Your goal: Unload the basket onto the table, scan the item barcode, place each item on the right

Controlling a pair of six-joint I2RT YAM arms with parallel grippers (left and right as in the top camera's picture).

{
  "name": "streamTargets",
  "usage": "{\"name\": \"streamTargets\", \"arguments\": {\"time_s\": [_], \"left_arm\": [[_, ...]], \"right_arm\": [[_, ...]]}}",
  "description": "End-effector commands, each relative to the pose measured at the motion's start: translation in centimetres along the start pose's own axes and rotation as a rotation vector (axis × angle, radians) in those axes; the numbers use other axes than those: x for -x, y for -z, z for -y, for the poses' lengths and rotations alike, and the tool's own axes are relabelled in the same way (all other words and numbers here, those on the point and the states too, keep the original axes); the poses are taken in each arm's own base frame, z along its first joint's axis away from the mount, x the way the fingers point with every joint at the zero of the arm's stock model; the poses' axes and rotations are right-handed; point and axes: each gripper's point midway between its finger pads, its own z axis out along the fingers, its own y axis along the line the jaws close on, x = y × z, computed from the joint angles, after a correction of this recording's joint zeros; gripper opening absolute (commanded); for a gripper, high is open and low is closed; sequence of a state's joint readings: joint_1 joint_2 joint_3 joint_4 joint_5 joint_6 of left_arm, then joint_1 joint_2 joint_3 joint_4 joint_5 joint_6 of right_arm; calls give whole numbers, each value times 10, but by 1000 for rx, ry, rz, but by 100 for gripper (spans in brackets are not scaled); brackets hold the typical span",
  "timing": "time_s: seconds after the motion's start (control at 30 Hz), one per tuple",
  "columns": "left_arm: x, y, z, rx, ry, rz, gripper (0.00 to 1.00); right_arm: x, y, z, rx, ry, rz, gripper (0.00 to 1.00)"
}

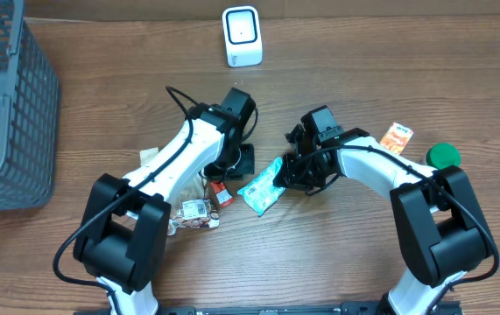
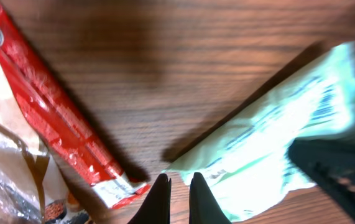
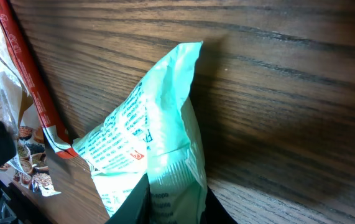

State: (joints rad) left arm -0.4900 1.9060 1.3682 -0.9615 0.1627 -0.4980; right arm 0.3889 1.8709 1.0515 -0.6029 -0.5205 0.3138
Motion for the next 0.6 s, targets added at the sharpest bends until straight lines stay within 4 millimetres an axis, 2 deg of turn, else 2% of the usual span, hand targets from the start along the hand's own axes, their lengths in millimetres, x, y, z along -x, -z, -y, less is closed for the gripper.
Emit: {"name": "streamTargets", "arguments": {"time_s": [0.0, 0.03, 0.23, 0.4, 0.57], "left_arm": [[-11, -2, 18, -54, -53, -42, 4], [-20, -6, 23, -52, -71, -63, 4], [-41, -14, 37, -39, -133, -92, 4], [-40, -21, 31, 44, -116, -62, 4], [-45, -36, 28, 67, -112, -105, 4]], "right_arm": [[-7, -5, 4, -17, 5, -17, 16], [-7, -5, 5, -20, 5, -15, 16], [-7, -5, 5, -20, 4, -16, 16], [-7, -5, 5, -20, 4, -16, 16], [-8, -5, 5, -21, 3, -19, 17]]}}
